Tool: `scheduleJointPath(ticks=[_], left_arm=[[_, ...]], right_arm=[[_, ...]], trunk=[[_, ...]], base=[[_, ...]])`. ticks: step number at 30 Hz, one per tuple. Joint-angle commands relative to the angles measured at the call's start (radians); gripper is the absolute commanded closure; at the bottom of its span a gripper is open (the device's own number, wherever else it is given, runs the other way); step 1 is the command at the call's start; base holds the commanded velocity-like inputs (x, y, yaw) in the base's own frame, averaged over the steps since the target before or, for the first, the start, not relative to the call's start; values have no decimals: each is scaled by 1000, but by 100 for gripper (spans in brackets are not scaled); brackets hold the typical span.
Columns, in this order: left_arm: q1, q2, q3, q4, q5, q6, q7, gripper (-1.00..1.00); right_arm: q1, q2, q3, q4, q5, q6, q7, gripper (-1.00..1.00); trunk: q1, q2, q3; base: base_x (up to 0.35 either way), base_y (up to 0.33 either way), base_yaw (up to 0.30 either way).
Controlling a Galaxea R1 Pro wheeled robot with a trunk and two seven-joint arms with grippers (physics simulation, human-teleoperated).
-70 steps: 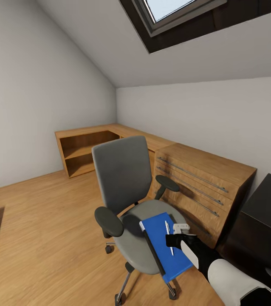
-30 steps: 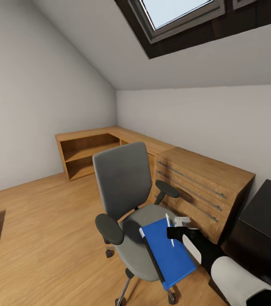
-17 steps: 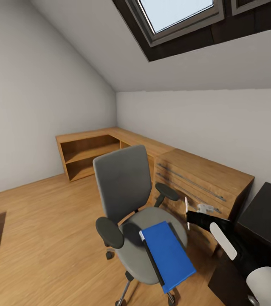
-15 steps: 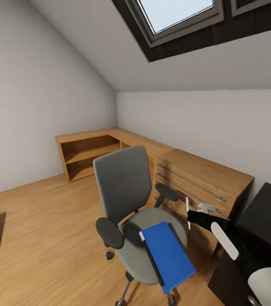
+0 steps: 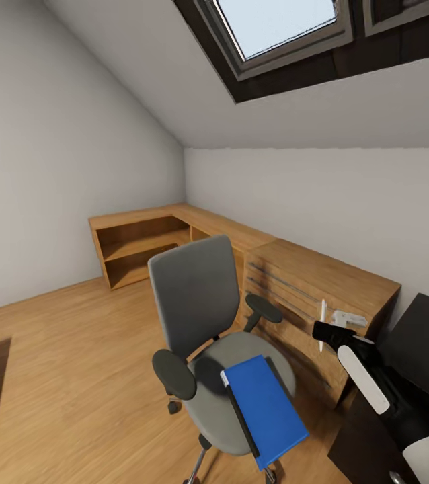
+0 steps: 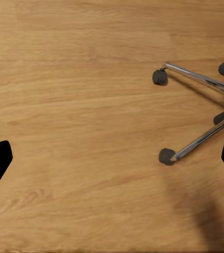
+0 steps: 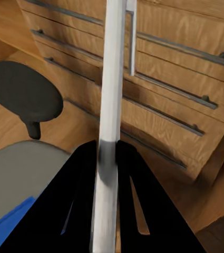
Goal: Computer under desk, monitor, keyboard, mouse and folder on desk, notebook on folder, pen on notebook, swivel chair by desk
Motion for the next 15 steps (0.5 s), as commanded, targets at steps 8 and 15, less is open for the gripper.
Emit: scheduleJointPath(ticks=[8,15], left_arm=[[-21,-1,-1,75,7,173,90,-100],[-43,-2,0,92,-29,212,107,-100]], right_arm=[[24,0,4,-87,-13,-1,-140,100],[26,2,5,-96,-13,0,-149,100]], trunk=[[-31,56,24],[-58,105,46]], base=[[0,0,0],[0,0,0]])
